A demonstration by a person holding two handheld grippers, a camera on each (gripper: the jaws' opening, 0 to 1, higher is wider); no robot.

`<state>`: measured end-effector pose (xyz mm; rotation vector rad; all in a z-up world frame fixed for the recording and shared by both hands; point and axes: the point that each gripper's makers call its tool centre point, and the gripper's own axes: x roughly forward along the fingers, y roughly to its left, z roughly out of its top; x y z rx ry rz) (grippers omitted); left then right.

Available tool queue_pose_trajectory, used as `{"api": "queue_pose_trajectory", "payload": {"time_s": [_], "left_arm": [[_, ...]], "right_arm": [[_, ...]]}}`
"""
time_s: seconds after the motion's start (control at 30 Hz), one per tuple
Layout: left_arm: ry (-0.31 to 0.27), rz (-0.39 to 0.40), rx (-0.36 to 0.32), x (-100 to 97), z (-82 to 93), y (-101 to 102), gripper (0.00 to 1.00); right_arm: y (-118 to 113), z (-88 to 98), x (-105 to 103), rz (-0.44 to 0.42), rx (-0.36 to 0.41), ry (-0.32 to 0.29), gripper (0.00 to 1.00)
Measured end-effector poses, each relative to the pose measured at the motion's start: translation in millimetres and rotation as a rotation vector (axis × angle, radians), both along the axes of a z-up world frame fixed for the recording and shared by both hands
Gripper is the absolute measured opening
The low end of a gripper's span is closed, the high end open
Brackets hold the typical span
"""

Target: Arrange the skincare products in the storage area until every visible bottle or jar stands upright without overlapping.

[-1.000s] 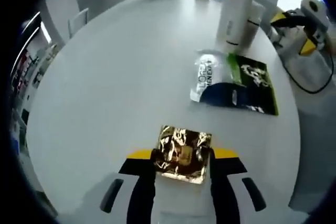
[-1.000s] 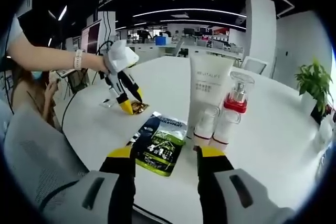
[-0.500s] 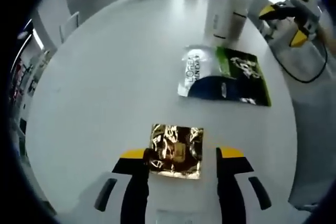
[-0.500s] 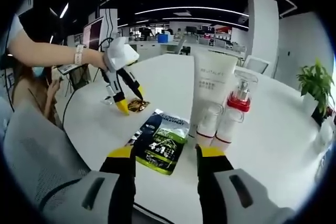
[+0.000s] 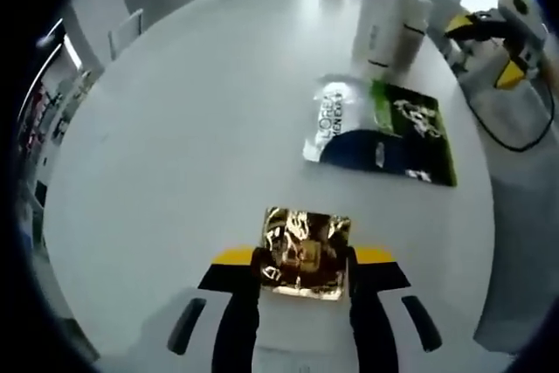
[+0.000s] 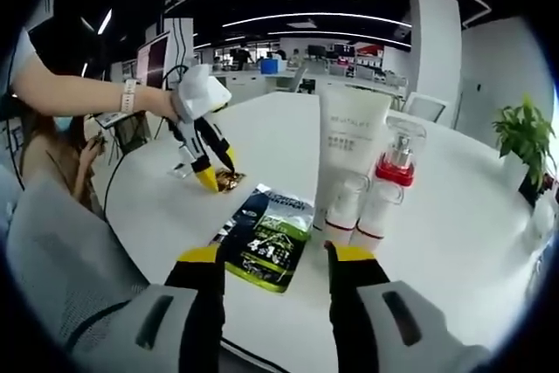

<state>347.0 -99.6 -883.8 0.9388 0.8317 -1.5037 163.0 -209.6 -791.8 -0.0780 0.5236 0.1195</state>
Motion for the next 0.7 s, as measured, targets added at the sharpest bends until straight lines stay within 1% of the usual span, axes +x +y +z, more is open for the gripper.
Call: {"api": "queue_pose_trajectory", "payload": {"time_s": [0.1, 0.17, 0.23, 0.3, 0.33, 0.37, 0.4, 0.43, 0.5, 0.53, 0.57, 0.63, 0.67, 0.7], "left_arm": [[-0.003, -0.017, -0.001, -4.4, 2.6, -2, 0.37], [0.0, -0.01, -0.011, -4.8, 6.6, -6, 0.37], [0.004, 0.001, -0.006, -5.9, 9.0, -9, 0.37], [-0.002, -0.01, 0.003, -8.3, 9.7, -11, 0.37], [-0.005, -0.019, 0.009, -9.3, 9.7, -11, 0.34], [-0.007, -0.021, 0.018, -10.6, 9.8, -12, 0.18], [0.0, -0.007, 0.027, -11.0, 9.9, -12, 0.08], [0.014, 0.005, 0.029, -18.2, 10.7, -13, 0.06], [0.016, -0.012, 0.019, -20.5, 9.7, -16, 0.17], [0.003, -0.025, 0.03, -20.1, 8.1, -16, 0.2], [-0.015, -0.031, 0.033, -18.4, 8.0, -16, 0.2], [-0.023, -0.044, 0.034, -19.3, 9.6, -16, 0.2], [-0.026, -0.061, 0.032, -19.3, 10.8, -16, 0.22], [-0.029, -0.079, 0.031, -19.0, 11.3, -16, 0.25]], "right_arm": [[0, 0.2, 0, 0.0, 0.004, -0.001, 0.48], [1, 0.1, 0, 0.001, 0.002, 0.001, 0.48], [1, -0.3, 0, 0.002, 0.0, 0.003, 0.49], [1, 0.1, -1, 0.003, 0.003, 0.002, 0.49], [1, 0.5, -1, 0.001, 0.003, 0.0, 0.49], [1, 1.1, -1, -0.003, 0.002, -0.002, 0.49], [0, 1.8, -1, -0.006, 0.003, -0.004, 0.49], [0, 2.5, 0, -0.009, 0.007, -0.008, 0.49], [0, 2.7, -1, -0.011, 0.006, -0.007, 0.5], [1, 2.7, -1, -0.009, 0.005, -0.007, 0.5], [1, 2.7, -1, -0.008, 0.005, -0.006, 0.5], [2, 2.5, -1, -0.008, 0.005, -0.005, 0.5], [2, 2.5, -1, -0.009, 0.005, -0.005, 0.5], [2, 2.4, -1, -0.009, 0.006, -0.004, 0.5]]}}
